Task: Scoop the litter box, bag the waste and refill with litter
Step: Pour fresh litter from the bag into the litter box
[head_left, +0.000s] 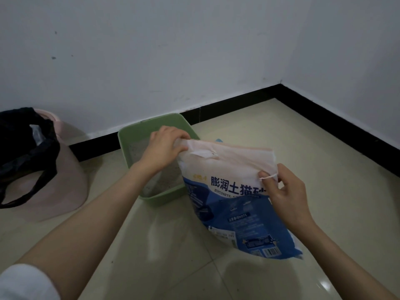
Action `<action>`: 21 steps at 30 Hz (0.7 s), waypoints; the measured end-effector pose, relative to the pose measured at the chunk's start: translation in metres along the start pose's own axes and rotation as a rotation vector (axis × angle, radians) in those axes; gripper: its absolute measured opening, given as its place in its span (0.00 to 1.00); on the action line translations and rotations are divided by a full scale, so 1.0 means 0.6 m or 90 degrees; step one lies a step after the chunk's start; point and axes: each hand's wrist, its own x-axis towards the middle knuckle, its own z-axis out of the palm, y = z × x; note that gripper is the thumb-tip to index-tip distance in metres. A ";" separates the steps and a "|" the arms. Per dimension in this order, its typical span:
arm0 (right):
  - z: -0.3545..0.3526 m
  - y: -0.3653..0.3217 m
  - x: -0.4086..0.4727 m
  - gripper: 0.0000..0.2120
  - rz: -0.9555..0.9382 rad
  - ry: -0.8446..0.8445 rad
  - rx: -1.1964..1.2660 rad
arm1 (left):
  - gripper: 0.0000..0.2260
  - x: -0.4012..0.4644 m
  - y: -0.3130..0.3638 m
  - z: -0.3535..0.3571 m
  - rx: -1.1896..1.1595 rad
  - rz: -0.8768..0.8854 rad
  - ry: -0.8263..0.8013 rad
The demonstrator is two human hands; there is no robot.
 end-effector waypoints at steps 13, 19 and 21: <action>-0.101 0.055 -0.006 0.10 0.123 0.178 0.088 | 0.03 0.015 0.129 0.020 -0.064 0.214 0.081; -0.130 0.057 0.013 0.17 0.115 0.220 0.156 | 0.06 0.011 0.162 0.019 -0.092 0.366 0.066; -0.144 0.046 0.027 0.14 0.117 0.204 0.173 | 0.10 0.008 0.172 0.025 -0.080 0.408 0.035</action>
